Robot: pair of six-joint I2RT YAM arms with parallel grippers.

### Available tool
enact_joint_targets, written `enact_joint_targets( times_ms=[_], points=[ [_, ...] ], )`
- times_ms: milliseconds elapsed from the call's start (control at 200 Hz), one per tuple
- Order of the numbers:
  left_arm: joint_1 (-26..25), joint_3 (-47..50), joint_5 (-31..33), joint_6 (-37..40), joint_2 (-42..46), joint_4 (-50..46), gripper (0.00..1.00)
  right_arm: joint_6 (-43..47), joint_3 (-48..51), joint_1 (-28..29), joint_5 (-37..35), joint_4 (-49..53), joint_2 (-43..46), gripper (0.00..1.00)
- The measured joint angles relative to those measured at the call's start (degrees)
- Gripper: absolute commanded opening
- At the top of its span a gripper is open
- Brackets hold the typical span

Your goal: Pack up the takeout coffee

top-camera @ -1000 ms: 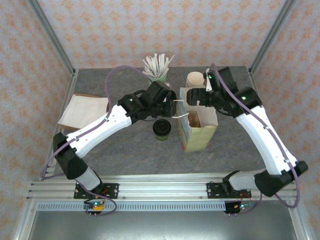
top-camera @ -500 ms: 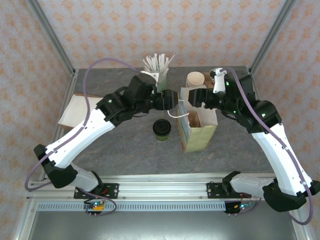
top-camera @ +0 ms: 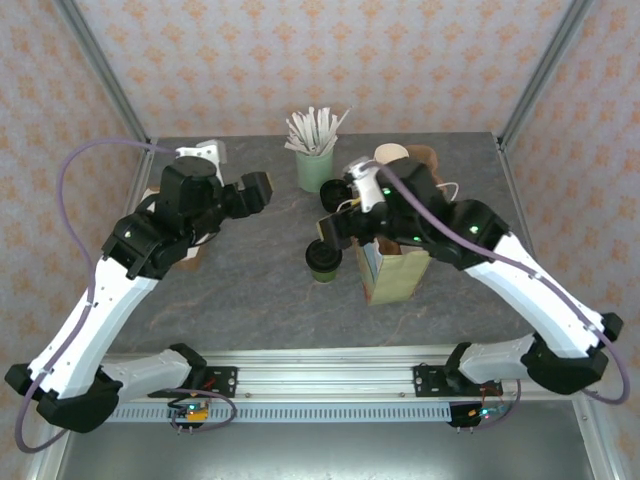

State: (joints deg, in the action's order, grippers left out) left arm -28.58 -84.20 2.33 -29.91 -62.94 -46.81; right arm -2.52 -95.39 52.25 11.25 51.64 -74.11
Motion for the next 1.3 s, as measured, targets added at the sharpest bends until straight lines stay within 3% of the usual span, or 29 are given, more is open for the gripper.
enact_joint_targets(
  times_ms=[245, 505, 816, 1131, 1301],
  points=[
    [11.26, 6.05, -3.82, -0.17, 0.94, -5.18, 0.9, 1.99, -2.19, 8.26, -2.08, 2.45, -9.92, 0.85],
    [20.44, 10.38, -7.26, -0.2, 3.04, -6.75, 0.9, 2.1, -9.05, 9.33, -3.41, 9.05, -22.01, 0.92],
    [21.24, 11.69, -9.92, -0.2, 3.72, -6.29, 0.9, 2.43, -15.54, 5.88, -4.42, 16.79, -34.23, 0.96],
    [21.24, 13.55, -13.16, -0.17, 3.76, -4.79, 0.9, 2.45, -15.74, -0.28, -4.31, 20.0, -36.98, 0.99],
    [21.24, 13.75, -19.52, 0.31, 3.69, -3.04, 0.9, 2.62, -15.74, -1.53, -3.74, 20.68, -38.93, 0.99]
  ],
)
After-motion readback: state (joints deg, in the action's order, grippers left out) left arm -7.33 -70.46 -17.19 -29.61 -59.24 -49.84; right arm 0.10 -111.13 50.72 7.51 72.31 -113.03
